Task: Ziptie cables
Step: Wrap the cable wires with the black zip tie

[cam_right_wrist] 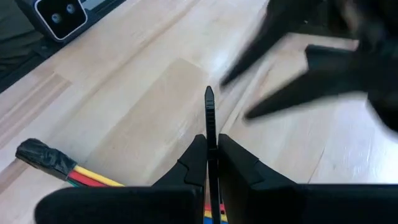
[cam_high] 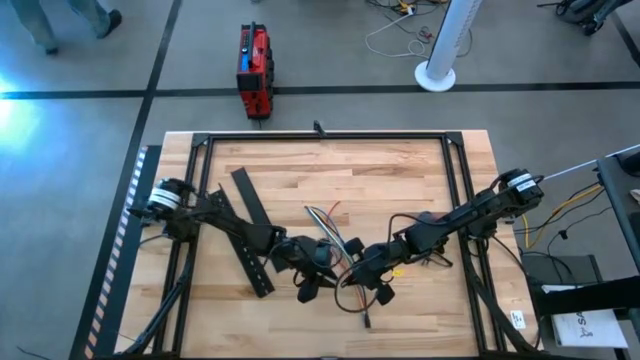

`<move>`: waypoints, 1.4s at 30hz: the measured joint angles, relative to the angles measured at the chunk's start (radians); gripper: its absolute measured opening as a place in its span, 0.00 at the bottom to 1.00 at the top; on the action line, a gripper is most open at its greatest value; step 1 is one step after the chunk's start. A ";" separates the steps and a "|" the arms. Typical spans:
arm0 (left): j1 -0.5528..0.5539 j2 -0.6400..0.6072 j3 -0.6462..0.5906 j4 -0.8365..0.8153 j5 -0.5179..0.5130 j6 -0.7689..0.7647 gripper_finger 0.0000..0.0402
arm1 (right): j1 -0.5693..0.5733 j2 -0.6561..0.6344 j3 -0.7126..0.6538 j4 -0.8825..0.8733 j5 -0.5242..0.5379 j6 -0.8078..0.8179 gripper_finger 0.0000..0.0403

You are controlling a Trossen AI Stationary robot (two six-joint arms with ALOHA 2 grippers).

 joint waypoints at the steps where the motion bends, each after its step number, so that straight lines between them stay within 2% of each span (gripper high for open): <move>1: -0.017 -0.025 0.000 -0.016 -0.045 -0.003 0.26 | 0.000 0.000 0.000 -0.006 0.011 0.006 0.02; 4: -0.086 -0.085 0.001 -0.038 -0.245 0.045 0.27 | -0.002 0.000 0.000 -0.015 0.018 0.034 0.02; 9: -0.240 -0.104 0.002 -0.016 -0.683 0.161 0.25 | -0.003 0.000 0.000 -0.017 0.018 0.071 0.02; 13: -0.298 -0.075 0.001 -0.016 -0.847 0.111 0.26 | -0.003 0.000 0.000 -0.021 0.018 0.099 0.02; 18: -0.302 -0.038 0.018 0.004 -0.863 0.023 0.36 | -0.004 0.000 0.000 -0.038 0.018 0.121 0.02; 23: -0.302 0.038 0.109 -0.005 -0.869 0.071 0.48 | -0.005 0.000 0.000 -0.040 0.025 0.124 0.02; 26: -0.302 0.076 0.185 -0.073 -0.931 0.075 0.52 | -0.005 0.000 0.000 -0.049 0.026 0.125 0.02; 31: -0.290 0.134 0.296 -0.235 -0.949 0.027 0.49 | -0.005 0.000 0.000 -0.067 0.041 0.132 0.02; 37: -0.276 0.208 0.368 -0.257 -0.949 0.027 0.44 | -0.005 0.000 0.000 -0.067 0.042 0.139 0.02; 42: -0.266 0.225 0.373 -0.294 -0.949 0.000 0.39 | -0.005 0.000 0.000 -0.070 0.042 0.151 0.02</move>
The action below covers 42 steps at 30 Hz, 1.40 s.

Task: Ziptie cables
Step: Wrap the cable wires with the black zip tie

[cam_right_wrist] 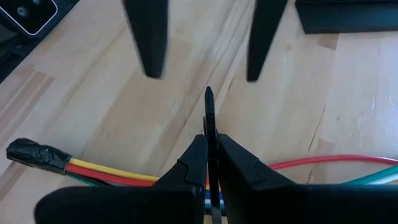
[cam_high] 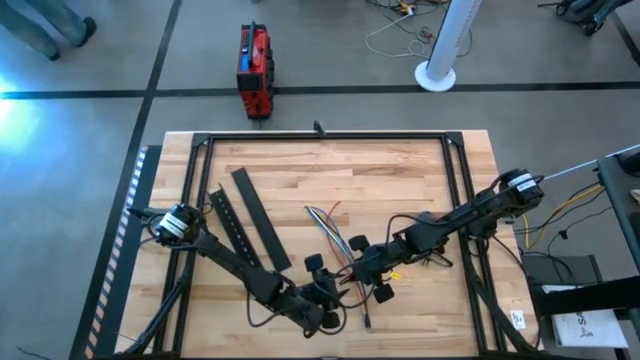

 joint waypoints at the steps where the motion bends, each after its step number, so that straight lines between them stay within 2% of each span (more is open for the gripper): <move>1: 0.002 0.000 -0.001 0.000 0.000 -0.008 0.38 | 0.000 0.000 0.000 0.000 0.000 0.000 0.02; 8: 0.020 0.026 -0.017 0.011 0.023 -0.010 0.33 | -0.001 0.000 -0.001 0.002 0.002 -0.005 0.02; 12: 0.025 0.061 -0.017 0.073 0.054 -0.001 0.33 | -0.006 0.000 -0.001 0.007 0.004 -0.015 0.02; 21: 0.030 0.072 -0.015 0.070 0.026 0.001 0.33 | -0.008 0.000 -0.001 0.008 0.005 -0.014 0.02; 32: 0.031 0.069 0.016 0.067 0.026 0.005 0.24 | -0.010 0.000 -0.001 0.004 0.002 -0.012 0.02; 42: 0.032 0.068 0.036 -0.028 0.026 -0.007 0.18 | -0.013 0.000 -0.001 0.002 0.003 -0.011 0.02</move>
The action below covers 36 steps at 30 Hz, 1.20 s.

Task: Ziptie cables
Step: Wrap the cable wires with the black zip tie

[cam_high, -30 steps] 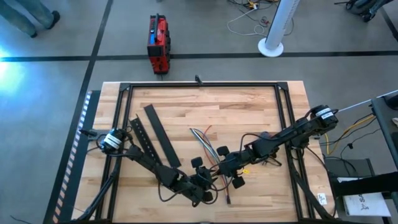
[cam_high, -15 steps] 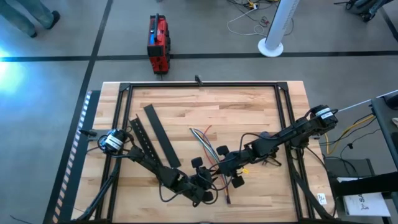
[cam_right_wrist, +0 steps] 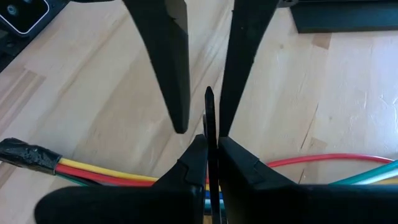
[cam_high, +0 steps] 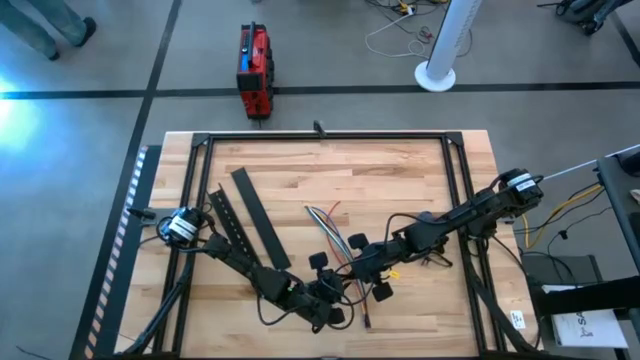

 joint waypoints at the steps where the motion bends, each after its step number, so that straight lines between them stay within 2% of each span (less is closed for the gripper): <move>1: 0.000 0.000 -0.001 -0.013 0.000 -0.011 0.18 | 0.000 0.000 0.000 0.000 0.000 0.000 0.02; 12: 0.005 0.000 -0.003 -0.012 0.000 -0.030 0.20 | 0.000 0.000 0.000 0.000 0.000 0.000 0.02; 17: 0.014 0.000 -0.009 -0.014 0.002 -0.067 0.15 | 0.000 0.000 0.000 -0.001 0.000 0.000 0.02; 23: 0.016 0.000 -0.009 -0.012 0.002 -0.070 0.02 | 0.000 0.000 0.000 -0.003 0.002 0.000 0.02; 32: 0.016 -0.008 -0.010 -0.020 -0.014 -0.070 0.00 | -0.001 0.000 0.001 -0.002 0.004 -0.001 0.02; 36: 0.015 -0.035 -0.010 -0.075 -0.014 -0.074 0.00 | -0.002 -0.004 0.005 0.000 0.008 0.000 0.02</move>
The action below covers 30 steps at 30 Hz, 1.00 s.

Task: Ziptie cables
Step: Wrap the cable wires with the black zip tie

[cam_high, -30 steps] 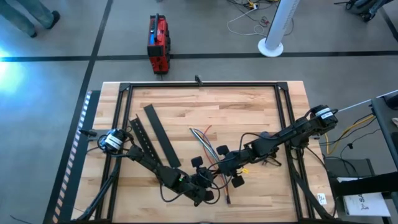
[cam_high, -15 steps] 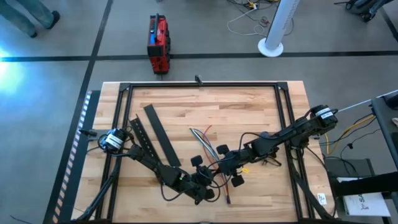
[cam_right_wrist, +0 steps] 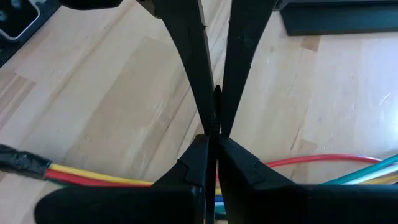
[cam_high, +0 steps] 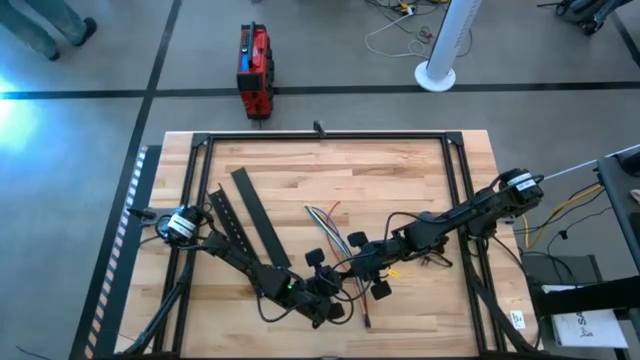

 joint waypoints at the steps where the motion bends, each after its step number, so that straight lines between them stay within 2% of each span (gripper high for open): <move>1: -0.002 -0.008 0.000 -0.018 0.000 -0.007 0.00 | -0.001 -0.003 0.000 0.000 0.000 0.000 0.02; 12: -0.021 -0.025 -0.002 -0.214 -0.057 -0.110 0.00 | -0.030 -0.054 -0.003 -0.050 0.003 -0.027 0.02; 20: -0.064 -0.089 -0.003 -0.338 -0.097 -0.157 0.00 | -0.037 -0.056 -0.003 -0.053 0.008 -0.028 0.02; 24: -0.073 -0.117 -0.003 -0.288 -0.098 -0.161 0.00 | -0.038 -0.056 -0.003 -0.044 0.014 -0.029 0.02; 30: -0.063 -0.101 -0.062 0.004 -0.096 -0.074 0.08 | -0.039 -0.056 -0.003 -0.036 0.014 -0.028 0.02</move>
